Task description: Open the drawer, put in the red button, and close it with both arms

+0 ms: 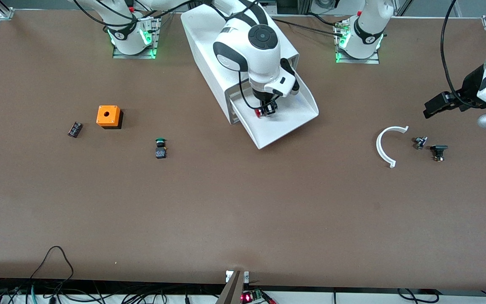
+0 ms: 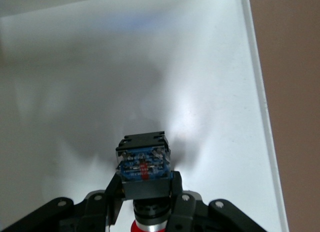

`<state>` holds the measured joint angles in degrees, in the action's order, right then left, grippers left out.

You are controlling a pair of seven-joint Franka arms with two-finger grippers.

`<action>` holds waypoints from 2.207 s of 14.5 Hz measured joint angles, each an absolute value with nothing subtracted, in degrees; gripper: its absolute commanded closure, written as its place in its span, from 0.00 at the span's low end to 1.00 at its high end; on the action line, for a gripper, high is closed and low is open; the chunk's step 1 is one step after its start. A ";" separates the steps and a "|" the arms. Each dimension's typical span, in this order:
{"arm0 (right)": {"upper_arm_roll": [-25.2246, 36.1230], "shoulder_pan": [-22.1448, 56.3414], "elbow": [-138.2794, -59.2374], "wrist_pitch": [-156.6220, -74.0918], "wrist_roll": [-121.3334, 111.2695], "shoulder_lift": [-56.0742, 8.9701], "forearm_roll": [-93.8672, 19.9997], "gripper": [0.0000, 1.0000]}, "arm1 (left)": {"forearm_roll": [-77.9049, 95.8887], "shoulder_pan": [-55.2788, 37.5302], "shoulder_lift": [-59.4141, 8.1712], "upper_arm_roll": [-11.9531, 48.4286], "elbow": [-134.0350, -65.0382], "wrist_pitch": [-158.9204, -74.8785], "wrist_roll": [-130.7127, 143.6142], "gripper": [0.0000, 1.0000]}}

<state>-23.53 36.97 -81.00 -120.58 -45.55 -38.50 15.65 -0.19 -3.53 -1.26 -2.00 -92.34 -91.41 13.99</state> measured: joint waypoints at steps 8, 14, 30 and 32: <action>-21.43 37.53 -73.70 -120.11 -36.20 -36.25 15.51 0.00 | -0.19 -3.52 -1.27 -2.01 -92.09 -92.04 13.99 0.00; -20.39 23.78 -71.40 -116.84 -21.66 -27.47 14.50 0.00 | -0.19 -3.79 -3.51 -1.29 -92.15 -96.34 14.40 0.00; -2.25 4.57 -78.22 -93.25 18.25 -16.82 8.58 0.00 | -0.19 -10.72 -17.12 10.03 -111.63 -134.57 58.35 0.00; -1.70 0.60 -80.88 -91.96 14.44 -13.90 7.02 0.00 | -0.19 -12.23 -17.83 10.17 -112.18 -135.55 62.13 0.00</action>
<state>-1.70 0.60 -80.88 -91.96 14.44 -13.90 7.02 -0.19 -12.23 -17.83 10.17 -112.18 -135.55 62.13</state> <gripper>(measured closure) 0.000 0.000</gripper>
